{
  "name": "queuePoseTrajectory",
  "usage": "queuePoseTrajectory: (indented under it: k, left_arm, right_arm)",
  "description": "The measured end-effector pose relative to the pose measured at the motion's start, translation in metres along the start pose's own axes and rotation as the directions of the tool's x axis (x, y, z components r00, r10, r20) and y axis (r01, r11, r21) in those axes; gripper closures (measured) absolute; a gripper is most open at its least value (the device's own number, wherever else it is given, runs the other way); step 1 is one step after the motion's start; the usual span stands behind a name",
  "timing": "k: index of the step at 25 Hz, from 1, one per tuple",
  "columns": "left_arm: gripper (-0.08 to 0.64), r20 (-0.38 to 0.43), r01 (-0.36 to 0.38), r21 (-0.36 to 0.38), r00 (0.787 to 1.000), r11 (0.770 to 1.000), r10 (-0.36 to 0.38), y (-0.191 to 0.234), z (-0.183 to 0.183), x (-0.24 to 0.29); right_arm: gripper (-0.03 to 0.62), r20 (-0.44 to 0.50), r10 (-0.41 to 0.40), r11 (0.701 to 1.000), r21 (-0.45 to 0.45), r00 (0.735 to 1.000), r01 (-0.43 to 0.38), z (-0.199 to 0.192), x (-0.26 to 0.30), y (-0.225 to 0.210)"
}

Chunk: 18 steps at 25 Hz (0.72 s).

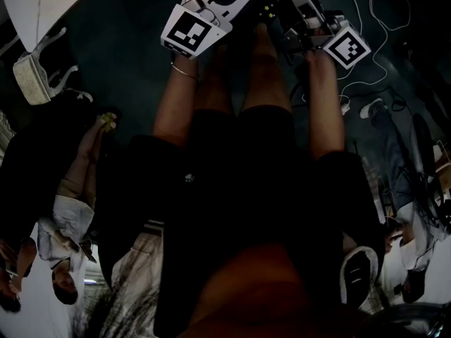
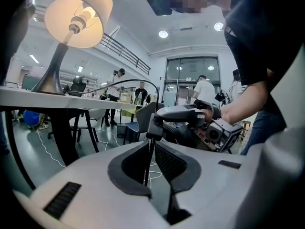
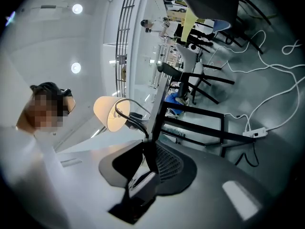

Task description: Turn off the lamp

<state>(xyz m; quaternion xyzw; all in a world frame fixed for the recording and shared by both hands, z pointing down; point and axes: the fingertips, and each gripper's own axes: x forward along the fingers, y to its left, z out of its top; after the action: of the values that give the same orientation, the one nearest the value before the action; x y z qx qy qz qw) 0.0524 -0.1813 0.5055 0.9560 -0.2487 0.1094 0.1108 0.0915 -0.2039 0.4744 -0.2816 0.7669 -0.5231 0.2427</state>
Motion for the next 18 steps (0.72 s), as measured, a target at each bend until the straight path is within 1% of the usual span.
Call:
queuePoseTrajectory:
  k: [4,6,10,12,15,18]
  left_arm:
    - [0.535,-0.005,0.013,0.004,1.0,1.0,-0.013,-0.0026,-0.0009,-0.0009]
    - [0.537,-0.008,0.018,0.011,1.0,1.0,-0.018,-0.0042,-0.0007,-0.0011]
    - [0.537,0.006,0.016,-0.001,1.0,1.0,-0.016,-0.0073,0.003,-0.0013]
    - [0.537,0.002,0.014,0.004,1.0,1.0,-0.014,-0.0083,0.004,-0.0016]
    - [0.537,-0.004,0.017,0.005,1.0,1.0,-0.017,-0.0089,0.003,-0.0023]
    - [0.537,-0.003,0.016,-0.002,1.0,1.0,-0.016,-0.0088,0.0028,-0.0025]
  right_arm:
    - [0.515,-0.009,0.004,1.0,0.006,1.0,-0.004,-0.0013,-0.0001,-0.0001]
    - [0.515,-0.011,0.003,1.0,-0.02,1.0,-0.003,-0.001,0.0014,0.0014]
    - [0.515,0.018,0.002,0.998,-0.07,1.0,-0.001,0.0025,0.0019,0.0047]
    - [0.515,0.023,-0.007,0.995,-0.098,1.0,0.009,0.0039,0.0008,0.0042]
    - [0.512,0.012,-0.008,0.991,-0.135,1.0,0.01,0.0051,0.001,0.0051]
    - [0.503,-0.02,-0.02,0.987,-0.157,1.0,0.017,0.0001,0.0046,0.0039]
